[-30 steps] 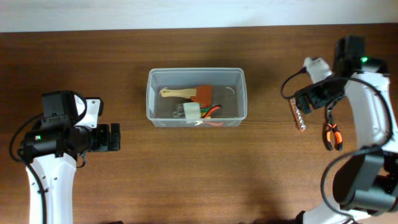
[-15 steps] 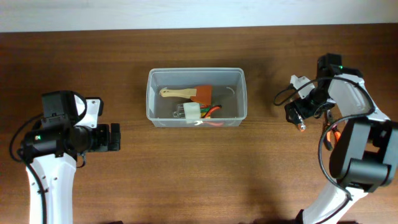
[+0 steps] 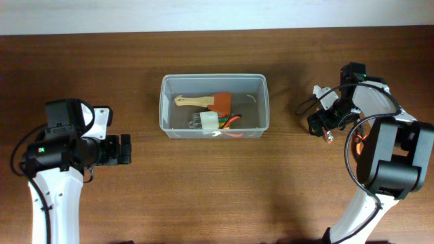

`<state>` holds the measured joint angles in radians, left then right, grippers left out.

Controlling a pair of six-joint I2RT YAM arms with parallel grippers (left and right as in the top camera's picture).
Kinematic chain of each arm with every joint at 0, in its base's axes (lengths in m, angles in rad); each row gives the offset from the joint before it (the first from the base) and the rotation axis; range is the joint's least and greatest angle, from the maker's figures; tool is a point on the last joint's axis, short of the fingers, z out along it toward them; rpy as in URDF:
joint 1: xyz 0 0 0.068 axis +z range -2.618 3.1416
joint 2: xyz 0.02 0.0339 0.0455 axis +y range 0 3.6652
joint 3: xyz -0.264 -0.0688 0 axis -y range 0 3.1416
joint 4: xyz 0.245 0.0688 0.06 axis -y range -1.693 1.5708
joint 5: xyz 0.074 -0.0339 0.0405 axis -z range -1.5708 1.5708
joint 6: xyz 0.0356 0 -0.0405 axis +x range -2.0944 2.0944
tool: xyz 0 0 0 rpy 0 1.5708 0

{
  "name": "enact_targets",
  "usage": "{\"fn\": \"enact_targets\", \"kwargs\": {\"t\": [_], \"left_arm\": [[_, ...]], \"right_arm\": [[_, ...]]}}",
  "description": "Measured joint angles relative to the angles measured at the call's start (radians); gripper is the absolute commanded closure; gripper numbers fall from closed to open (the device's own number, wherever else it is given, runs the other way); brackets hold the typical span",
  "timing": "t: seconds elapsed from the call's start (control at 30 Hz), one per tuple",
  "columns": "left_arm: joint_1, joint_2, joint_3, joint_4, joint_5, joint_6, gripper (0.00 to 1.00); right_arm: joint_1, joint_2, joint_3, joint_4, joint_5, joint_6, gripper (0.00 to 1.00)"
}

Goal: Pack container
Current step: 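Move right gripper to the orange socket rail and grasp it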

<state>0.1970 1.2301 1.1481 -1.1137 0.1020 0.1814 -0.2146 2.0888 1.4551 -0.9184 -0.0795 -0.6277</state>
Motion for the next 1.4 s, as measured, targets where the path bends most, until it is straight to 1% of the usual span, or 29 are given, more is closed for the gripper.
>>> {"fn": "enact_targets", "kwargs": {"t": [0.17, 0.53, 0.63, 0.7, 0.87, 1.0, 1.1, 1.17, 1.27, 1.33, 1.4], "left_arm": [[0.000, 0.000, 0.000, 0.000, 0.000, 0.000, 0.01], [0.000, 0.000, 0.000, 0.000, 0.000, 0.000, 0.01], [0.000, 0.000, 0.000, 0.000, 0.000, 0.000, 0.01], [0.000, 0.000, 0.000, 0.000, 0.000, 0.000, 0.01], [0.000, 0.000, 0.000, 0.000, 0.000, 0.000, 0.01], [0.000, 0.000, 0.000, 0.000, 0.000, 0.000, 0.01], [0.000, 0.000, 0.000, 0.000, 0.000, 0.000, 0.01], [0.000, 0.000, 0.000, 0.000, 0.000, 0.000, 0.01], [0.000, 0.000, 0.000, 0.000, 0.000, 0.000, 0.01], [0.000, 0.000, 0.000, 0.000, 0.000, 0.000, 0.01], [0.000, 0.000, 0.000, 0.000, 0.000, 0.000, 0.01]], "right_arm": [[0.000, 0.003, 0.001, 0.015, 0.005, 0.007, 0.11], [0.000, 0.005, 0.002, 0.030, 0.031, 0.047, 0.12], [0.000, 0.007, 0.002, 0.031, 0.039, 0.057, 0.13], [0.000, 0.008, 0.002, 0.030, 0.048, 0.065, 0.17], [0.000, 0.011, 0.005, 0.030, 0.066, 0.077, 0.30], [0.000, 0.011, 0.005, 0.026, 0.069, 0.081, 0.44], [0.000, 0.011, 0.005, 0.023, 0.072, 0.084, 0.53], [0.000, 0.011, 0.005, 0.022, 0.072, 0.084, 0.57], [0.000, 0.011, 0.005, 0.020, 0.073, 0.089, 0.59], [0.000, 0.011, 0.005, 0.019, 0.073, 0.089, 0.63], [0.000, 0.011, 0.005, 0.016, 0.076, 0.090, 0.65]]}}
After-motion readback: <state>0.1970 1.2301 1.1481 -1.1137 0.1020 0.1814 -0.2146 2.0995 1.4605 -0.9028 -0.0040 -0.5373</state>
